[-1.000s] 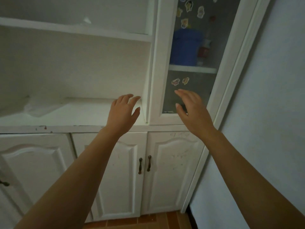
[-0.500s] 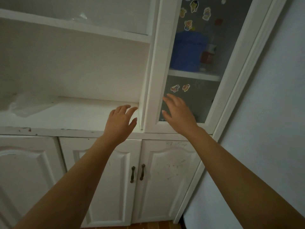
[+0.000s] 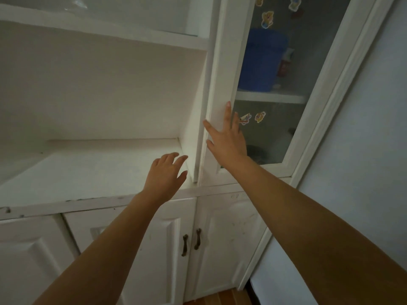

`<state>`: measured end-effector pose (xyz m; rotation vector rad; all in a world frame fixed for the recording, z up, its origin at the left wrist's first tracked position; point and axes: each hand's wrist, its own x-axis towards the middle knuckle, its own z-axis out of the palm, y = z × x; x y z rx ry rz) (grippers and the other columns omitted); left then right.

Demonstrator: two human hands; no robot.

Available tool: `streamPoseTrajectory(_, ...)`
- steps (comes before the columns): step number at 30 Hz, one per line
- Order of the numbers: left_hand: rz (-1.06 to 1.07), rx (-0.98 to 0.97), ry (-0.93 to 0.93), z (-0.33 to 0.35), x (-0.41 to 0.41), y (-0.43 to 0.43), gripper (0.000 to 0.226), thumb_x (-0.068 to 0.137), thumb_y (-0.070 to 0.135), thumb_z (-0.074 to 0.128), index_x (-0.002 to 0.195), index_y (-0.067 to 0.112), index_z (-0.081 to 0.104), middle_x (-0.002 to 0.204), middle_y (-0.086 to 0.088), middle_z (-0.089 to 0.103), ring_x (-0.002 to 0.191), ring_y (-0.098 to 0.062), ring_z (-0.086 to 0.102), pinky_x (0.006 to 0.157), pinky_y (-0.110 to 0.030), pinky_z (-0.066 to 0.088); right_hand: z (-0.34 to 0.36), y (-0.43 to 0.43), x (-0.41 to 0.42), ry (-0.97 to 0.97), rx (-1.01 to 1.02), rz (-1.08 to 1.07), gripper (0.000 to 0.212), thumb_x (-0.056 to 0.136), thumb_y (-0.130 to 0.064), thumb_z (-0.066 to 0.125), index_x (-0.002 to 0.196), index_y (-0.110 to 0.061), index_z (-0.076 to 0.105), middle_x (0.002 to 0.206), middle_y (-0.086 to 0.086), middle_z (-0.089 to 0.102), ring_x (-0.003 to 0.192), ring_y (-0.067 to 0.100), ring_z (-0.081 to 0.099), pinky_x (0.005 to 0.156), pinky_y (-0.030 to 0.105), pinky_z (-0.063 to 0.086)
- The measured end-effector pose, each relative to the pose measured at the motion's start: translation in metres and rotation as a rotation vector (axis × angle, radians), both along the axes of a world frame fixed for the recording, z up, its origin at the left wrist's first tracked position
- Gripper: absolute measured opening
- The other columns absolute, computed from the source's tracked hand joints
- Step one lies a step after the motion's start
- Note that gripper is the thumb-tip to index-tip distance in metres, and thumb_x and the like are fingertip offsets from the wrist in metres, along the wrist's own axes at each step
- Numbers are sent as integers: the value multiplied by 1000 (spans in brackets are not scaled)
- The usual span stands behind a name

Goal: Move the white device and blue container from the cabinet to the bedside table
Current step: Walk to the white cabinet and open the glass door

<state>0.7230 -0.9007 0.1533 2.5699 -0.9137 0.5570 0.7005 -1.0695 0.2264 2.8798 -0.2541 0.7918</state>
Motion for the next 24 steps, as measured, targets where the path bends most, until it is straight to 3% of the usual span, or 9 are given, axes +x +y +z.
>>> streamPoseTrajectory(5,-46,77,76,-20,22,1,49,92,32,46,136,17,33,143,-11,38,129,-27,38,104,-40,32,-2,15,12,-66,14,-92,48,91,-40,49,135,-32,30,153,20,-17,140,46,1,109,46,30)
streamPoseTrajectory(12,-89,175,189,-41,39,-1,53,92,33,45,139,17,26,147,-9,32,126,-26,42,102,-38,36,0,19,18,-52,-25,-168,42,91,-37,49,130,-30,35,151,25,-19,140,48,-2,109,48,30)
streamPoseTrajectory(24,-45,384,260,-75,49,-13,49,92,38,41,133,14,30,134,-8,44,116,-25,47,96,-38,40,3,23,19,-31,-70,-213,36,94,-26,49,128,-28,37,150,29,-17,140,47,-2,104,47,37)
